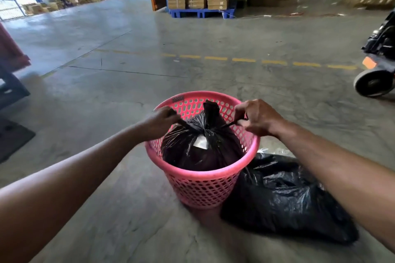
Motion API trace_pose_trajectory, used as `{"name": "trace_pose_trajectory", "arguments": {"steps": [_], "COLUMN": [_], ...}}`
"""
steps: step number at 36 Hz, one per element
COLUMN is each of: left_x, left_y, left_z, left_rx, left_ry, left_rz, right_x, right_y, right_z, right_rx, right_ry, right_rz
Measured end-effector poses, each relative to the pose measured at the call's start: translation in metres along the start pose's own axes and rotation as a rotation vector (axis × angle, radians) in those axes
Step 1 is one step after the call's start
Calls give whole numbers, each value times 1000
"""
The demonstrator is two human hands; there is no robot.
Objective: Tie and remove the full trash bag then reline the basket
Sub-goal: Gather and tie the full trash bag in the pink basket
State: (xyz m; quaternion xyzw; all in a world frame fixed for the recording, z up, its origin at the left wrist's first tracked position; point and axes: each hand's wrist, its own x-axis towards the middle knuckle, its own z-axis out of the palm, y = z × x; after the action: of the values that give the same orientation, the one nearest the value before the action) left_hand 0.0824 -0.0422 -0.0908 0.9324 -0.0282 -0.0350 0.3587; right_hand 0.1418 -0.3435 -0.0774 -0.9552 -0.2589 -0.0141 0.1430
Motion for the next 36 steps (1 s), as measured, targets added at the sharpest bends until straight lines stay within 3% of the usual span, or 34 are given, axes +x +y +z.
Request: {"name": "trace_pose_trajectory", "arguments": {"steps": [4, 7, 14, 22, 30, 36], "left_x": [-1, 4, 25, 30, 30, 32], "left_y": [20, 36, 63, 67, 54, 51], "left_z": [15, 28, 45, 56, 50, 45], "left_rx": [-744, -978, -1042, -786, -796, -771], "left_ry": [-7, -8, -54, -1, -103, -221], "left_rz": [-64, -97, -108, -3, 5, -22], "right_x": [-1, 1, 9, 19, 20, 23], "right_y": [-2, -10, -42, -64, -38, -36], "right_z": [-7, -11, -21, -21, -3, 9], "right_rx": [175, 282, 350, 478, 532, 595], "right_ry": [75, 128, 291, 348, 96, 210], "right_rz": [17, 10, -116, -145, -50, -11]}}
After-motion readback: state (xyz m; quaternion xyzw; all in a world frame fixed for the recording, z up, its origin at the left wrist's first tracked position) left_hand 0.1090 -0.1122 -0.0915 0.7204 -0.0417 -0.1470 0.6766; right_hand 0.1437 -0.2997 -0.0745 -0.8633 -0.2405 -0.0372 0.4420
